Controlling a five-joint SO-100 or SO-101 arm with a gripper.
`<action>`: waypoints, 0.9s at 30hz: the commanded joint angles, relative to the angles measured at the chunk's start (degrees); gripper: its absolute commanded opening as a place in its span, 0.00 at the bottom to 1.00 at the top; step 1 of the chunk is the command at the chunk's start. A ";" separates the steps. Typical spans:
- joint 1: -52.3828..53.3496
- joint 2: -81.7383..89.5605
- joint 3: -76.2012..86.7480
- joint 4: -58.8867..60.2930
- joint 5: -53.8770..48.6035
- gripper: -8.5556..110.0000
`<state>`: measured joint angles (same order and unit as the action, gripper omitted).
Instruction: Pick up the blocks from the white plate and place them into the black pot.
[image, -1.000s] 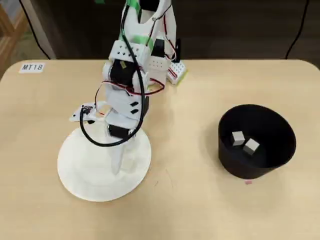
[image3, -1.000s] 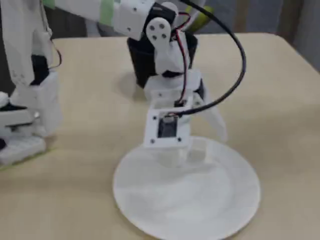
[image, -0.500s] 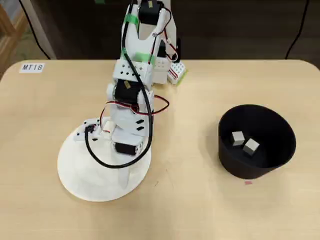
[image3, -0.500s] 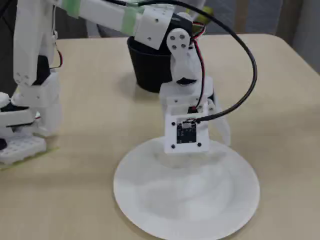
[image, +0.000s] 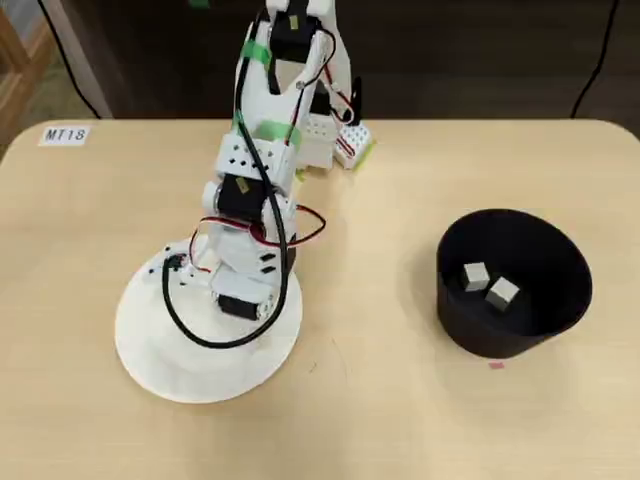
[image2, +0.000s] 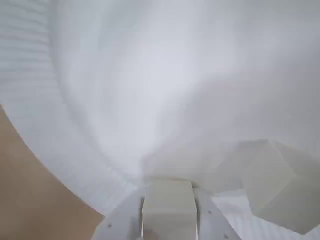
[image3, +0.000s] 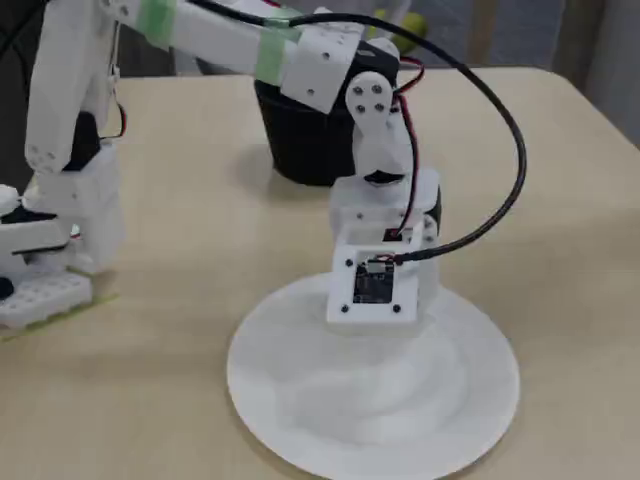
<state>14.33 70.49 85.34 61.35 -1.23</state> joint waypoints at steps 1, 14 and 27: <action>0.26 1.23 -2.64 -0.09 -0.09 0.05; -8.79 23.38 -1.76 -11.78 -1.67 0.05; -37.97 44.12 12.48 -18.02 19.60 0.05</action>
<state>-19.42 109.60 95.27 44.91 15.12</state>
